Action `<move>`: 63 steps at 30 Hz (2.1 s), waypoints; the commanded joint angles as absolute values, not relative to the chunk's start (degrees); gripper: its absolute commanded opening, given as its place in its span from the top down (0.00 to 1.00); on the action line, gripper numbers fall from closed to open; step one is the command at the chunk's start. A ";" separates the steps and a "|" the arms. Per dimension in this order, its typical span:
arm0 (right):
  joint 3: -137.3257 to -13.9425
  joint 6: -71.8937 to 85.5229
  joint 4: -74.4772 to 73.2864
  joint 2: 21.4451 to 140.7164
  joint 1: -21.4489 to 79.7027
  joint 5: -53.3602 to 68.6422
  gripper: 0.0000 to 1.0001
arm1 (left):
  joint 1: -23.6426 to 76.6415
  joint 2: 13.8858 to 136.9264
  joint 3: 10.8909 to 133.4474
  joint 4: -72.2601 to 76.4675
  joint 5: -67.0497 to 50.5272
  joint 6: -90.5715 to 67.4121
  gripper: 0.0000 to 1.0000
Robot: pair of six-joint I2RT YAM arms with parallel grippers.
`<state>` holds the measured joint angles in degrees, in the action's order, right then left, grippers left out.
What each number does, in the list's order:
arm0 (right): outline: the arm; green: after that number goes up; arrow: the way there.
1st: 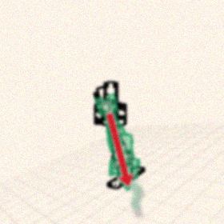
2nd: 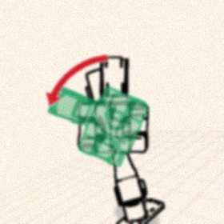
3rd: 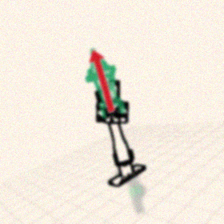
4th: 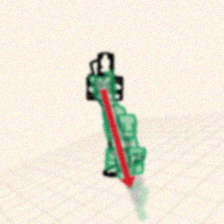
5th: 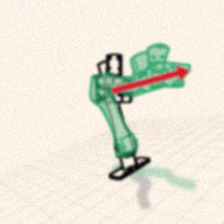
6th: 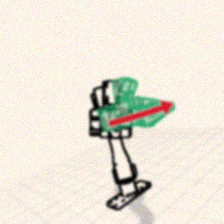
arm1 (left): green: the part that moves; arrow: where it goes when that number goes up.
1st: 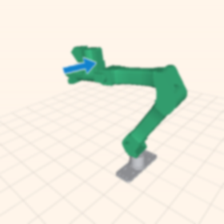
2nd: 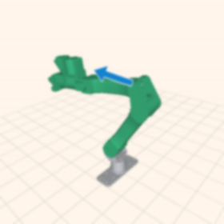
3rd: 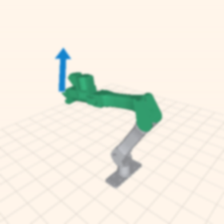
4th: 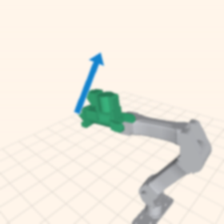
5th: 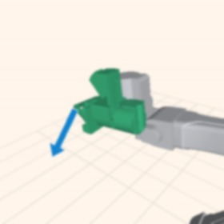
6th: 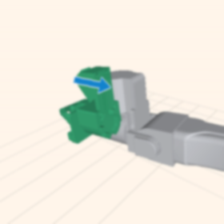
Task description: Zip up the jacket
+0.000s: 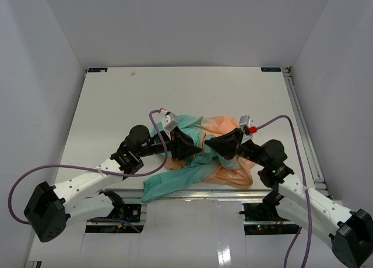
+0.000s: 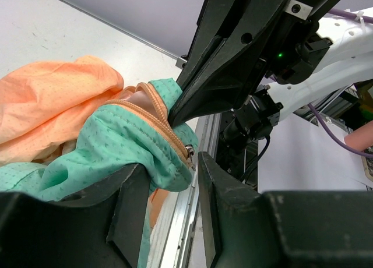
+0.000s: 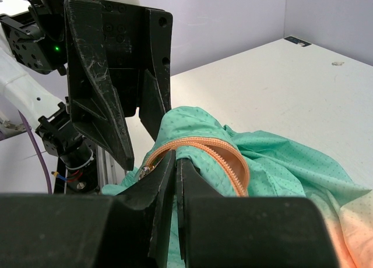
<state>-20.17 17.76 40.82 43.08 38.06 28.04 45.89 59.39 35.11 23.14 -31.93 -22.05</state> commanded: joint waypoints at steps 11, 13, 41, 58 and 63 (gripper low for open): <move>-19.51 19.51 46.62 42.51 38.41 27.80 0.92 | 46.08 60.38 36.39 23.96 -34.96 -23.64 0.83; -19.75 19.63 46.73 42.84 38.32 27.95 0.92 | 46.14 60.68 36.77 23.22 -35.16 -23.23 0.97; -27.45 16.37 41.19 38.73 38.32 23.17 0.92 | 46.12 62.85 39.09 18.04 -34.52 -21.29 1.00; -32.43 15.79 38.24 41.05 38.23 18.11 0.92 | 46.73 66.12 40.75 15.12 -37.85 -19.89 1.00; -33.95 15.06 36.19 40.84 38.14 16.01 0.92 | 46.90 66.36 41.04 13.74 -36.83 -19.28 1.00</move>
<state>-27.48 16.54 29.23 42.68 38.30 21.53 45.87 65.39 40.50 20.86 -33.98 -20.35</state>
